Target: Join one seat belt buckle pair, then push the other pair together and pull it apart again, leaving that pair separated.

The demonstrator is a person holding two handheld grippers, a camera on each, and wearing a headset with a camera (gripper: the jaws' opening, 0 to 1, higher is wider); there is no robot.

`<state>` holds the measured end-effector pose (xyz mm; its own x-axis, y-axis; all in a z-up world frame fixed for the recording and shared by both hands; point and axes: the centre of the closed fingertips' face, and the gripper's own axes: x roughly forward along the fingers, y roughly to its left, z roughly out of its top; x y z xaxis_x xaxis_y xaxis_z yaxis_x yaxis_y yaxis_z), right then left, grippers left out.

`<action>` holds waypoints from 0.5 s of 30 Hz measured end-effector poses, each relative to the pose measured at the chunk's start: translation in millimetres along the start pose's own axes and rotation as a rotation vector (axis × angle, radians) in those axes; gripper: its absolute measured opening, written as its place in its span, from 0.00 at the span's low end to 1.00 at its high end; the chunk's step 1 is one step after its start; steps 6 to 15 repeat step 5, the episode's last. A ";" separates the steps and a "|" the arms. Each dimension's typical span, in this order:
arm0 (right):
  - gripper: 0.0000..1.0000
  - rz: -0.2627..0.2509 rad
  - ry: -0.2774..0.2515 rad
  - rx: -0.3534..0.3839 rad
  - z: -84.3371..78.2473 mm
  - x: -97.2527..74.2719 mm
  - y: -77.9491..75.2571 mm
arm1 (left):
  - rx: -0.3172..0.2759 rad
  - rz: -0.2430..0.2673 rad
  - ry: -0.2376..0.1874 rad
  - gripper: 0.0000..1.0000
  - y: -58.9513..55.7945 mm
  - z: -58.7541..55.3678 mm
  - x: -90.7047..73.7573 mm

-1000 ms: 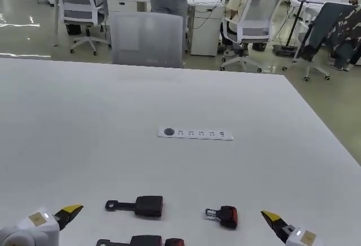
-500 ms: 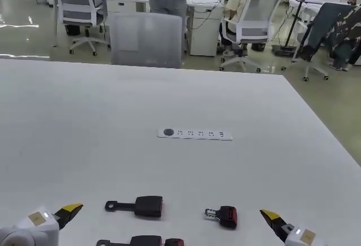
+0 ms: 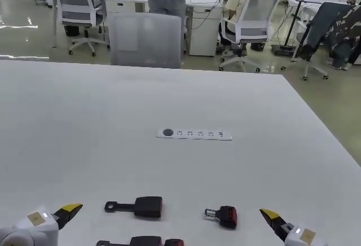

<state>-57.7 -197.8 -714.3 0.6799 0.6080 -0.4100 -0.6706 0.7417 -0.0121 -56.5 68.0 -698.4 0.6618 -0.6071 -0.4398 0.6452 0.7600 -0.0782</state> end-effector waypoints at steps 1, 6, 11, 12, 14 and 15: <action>1.00 0.000 0.001 -0.001 0.0 0.0 -0.1 | -0.001 0.001 0.000 0.98 0.9 -0.3 0.0; 1.00 -0.001 -0.003 -0.001 1.2 0.1 -1.2 | 0.004 0.000 0.002 0.98 1.6 -0.4 -0.3; 1.00 -0.001 -0.003 -0.001 1.2 0.1 -1.2 | 0.004 0.000 0.002 0.98 1.6 -0.4 -0.3; 1.00 -0.001 -0.003 -0.001 1.2 0.1 -1.2 | 0.004 0.000 0.002 0.98 1.6 -0.4 -0.3; 1.00 -0.001 -0.003 -0.001 1.2 0.1 -1.2 | 0.004 0.000 0.002 0.98 1.6 -0.4 -0.3; 1.00 -0.001 -0.003 -0.001 1.2 0.1 -1.2 | 0.004 0.000 0.002 0.98 1.6 -0.4 -0.3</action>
